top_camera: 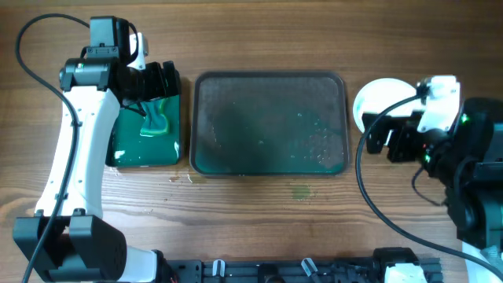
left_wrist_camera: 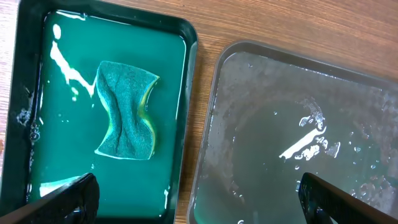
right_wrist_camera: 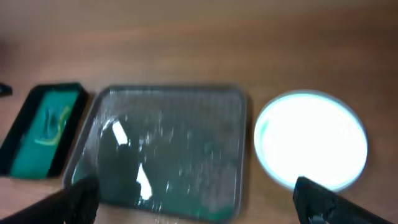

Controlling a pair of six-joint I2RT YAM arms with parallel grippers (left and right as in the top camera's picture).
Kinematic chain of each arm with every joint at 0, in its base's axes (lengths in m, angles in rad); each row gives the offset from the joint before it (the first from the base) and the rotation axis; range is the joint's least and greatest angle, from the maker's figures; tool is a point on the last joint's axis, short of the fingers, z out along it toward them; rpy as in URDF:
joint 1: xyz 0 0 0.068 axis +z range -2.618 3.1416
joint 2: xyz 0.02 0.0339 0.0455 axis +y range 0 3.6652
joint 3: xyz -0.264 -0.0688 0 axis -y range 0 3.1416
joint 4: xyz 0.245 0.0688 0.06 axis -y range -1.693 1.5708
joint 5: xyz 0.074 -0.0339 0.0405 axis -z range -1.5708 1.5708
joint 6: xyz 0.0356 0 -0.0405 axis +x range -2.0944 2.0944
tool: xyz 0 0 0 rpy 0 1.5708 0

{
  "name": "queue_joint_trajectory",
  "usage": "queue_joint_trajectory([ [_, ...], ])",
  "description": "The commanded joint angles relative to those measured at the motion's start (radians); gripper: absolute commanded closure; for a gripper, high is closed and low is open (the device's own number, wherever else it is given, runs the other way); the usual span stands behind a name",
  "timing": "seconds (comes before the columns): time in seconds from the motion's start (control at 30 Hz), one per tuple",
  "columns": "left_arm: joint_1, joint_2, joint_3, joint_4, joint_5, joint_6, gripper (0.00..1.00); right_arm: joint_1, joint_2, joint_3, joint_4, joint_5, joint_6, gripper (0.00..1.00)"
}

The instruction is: Clean dirty plates on tray and stack at the side

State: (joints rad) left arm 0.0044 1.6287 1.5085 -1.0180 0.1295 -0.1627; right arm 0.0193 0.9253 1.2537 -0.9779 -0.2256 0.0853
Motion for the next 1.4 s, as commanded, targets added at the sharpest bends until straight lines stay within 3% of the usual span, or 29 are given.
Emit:
queue_joint_trajectory([
  [0.0, -0.002, 0.004, 0.006, -0.001, 0.016, -0.009, 0.0, 0.003, -0.084, -0.117, 0.151, 0.021, -0.034, 0.0],
  [0.27, -0.002, 0.004, 0.006, -0.001, 0.016, -0.009, 0.0, 0.003, -0.458, -0.621, 0.655, 0.021, -0.033, 0.0],
  [0.5, -0.002, 0.004, 0.006, -0.001, 0.016, -0.009, 0.0, 0.044, -0.746, -0.986, 0.912, 0.085, -0.029, 0.0],
  [0.87, -0.002, 0.004, 0.006, -0.001, 0.015, -0.009, 0.0, 0.067, -0.924, -1.249, 1.014, 0.116, 0.062, 0.0],
  [1.37, -0.002, 0.004, 0.006, -0.001, 0.016, -0.009, 0.0, 0.069, -0.921, -1.249, 0.985, 0.116, 0.074, 0.0],
])
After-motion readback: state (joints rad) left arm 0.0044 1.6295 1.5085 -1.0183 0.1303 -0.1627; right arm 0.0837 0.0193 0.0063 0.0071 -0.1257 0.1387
